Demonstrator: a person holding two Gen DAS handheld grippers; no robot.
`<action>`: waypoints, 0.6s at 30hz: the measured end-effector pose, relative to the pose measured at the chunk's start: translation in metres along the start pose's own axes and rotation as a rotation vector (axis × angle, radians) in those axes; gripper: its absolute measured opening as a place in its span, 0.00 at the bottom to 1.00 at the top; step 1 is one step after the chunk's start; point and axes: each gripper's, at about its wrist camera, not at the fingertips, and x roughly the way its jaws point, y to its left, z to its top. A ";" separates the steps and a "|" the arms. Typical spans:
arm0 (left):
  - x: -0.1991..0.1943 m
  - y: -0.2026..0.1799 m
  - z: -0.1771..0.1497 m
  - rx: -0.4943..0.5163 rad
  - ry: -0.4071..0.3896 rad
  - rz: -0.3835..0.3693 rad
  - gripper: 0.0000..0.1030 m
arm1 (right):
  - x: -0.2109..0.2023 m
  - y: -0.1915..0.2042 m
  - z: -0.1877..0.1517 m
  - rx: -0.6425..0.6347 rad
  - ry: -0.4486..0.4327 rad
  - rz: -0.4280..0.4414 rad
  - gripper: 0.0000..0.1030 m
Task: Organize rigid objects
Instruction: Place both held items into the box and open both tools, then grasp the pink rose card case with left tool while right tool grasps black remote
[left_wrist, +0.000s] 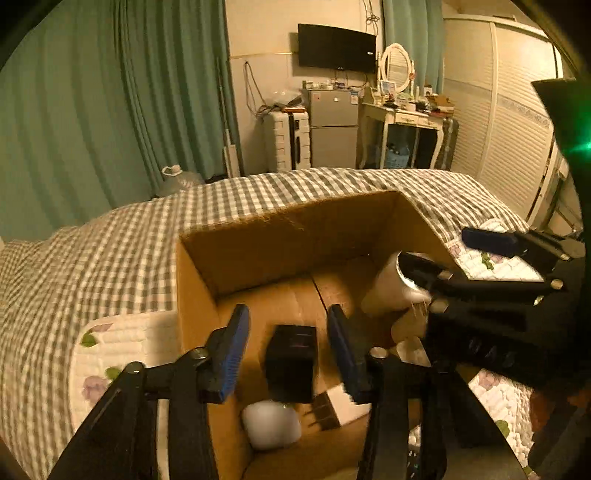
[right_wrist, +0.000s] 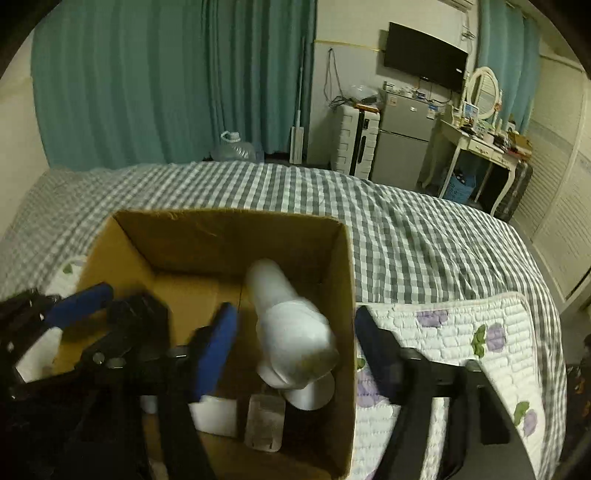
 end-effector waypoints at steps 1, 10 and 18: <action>-0.005 -0.001 0.001 0.005 0.014 0.007 0.55 | -0.006 -0.001 0.000 0.005 -0.004 -0.006 0.71; -0.105 0.016 0.002 -0.072 -0.056 0.020 0.57 | -0.116 -0.006 0.003 -0.020 -0.062 -0.071 0.76; -0.188 0.031 0.001 -0.144 -0.134 0.020 0.60 | -0.202 0.020 -0.010 -0.091 -0.104 -0.045 0.80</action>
